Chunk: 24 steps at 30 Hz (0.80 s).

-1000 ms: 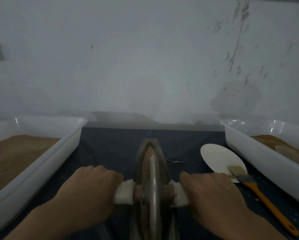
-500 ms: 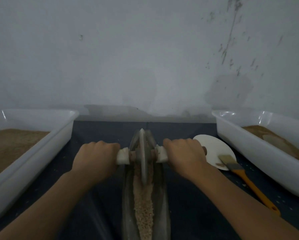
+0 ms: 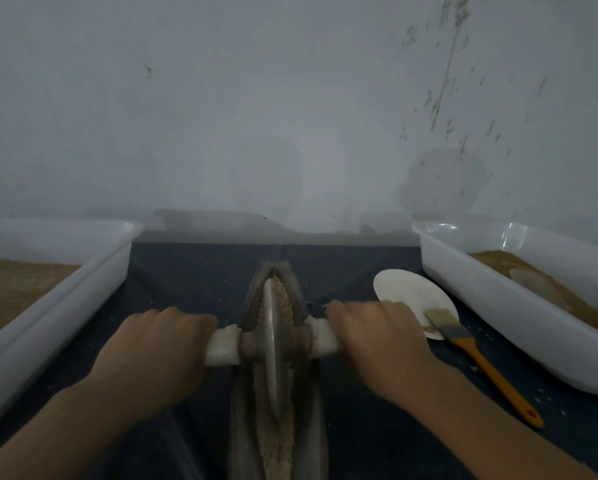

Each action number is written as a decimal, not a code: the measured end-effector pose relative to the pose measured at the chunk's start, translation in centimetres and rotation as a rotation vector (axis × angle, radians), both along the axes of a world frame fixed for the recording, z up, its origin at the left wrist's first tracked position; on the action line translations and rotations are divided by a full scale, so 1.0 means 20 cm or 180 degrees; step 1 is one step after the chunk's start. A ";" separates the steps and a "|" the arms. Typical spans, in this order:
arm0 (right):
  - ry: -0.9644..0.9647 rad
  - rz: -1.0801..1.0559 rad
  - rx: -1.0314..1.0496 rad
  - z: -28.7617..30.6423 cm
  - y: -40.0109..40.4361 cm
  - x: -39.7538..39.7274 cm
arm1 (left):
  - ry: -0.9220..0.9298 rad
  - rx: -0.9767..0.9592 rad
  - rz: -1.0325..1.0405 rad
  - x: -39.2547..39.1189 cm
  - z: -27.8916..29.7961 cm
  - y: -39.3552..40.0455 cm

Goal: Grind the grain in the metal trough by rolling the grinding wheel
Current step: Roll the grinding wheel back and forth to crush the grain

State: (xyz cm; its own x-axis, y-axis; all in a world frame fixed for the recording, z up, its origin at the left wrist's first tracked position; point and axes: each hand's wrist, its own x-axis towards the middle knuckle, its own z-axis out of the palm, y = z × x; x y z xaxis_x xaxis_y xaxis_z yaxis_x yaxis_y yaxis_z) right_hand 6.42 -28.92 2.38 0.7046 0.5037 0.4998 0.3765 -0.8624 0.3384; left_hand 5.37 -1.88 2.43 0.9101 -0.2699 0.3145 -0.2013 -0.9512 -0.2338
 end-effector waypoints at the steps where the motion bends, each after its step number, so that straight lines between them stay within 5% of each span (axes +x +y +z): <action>1: 0.0000 -0.0086 -0.0074 0.00 0.01 0.06 | 0.0063 -0.0081 0.0048 0.04 -0.01 0.00; 8: 0.0286 -0.0193 0.0161 -0.02 0.01 0.24 | -0.0320 0.0165 0.0067 0.18 0.01 -0.03; 17: 0.0033 0.0249 0.0188 -0.04 -0.05 -0.13 | 0.0121 0.0112 0.0022 -0.10 0.00 0.04; 24: 0.0282 -0.0256 0.0024 -0.01 0.01 0.13 | 0.0073 -0.0003 0.0153 0.08 0.03 -0.03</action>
State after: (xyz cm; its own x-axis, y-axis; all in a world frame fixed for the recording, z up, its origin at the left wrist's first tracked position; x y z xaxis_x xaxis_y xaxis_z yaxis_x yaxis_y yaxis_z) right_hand 9.02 -28.66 2.14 0.7842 0.4402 0.4374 0.3340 -0.8935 0.3003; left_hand 7.02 -2.45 3.12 0.9290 -0.2254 0.2935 -0.1607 -0.9602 -0.2287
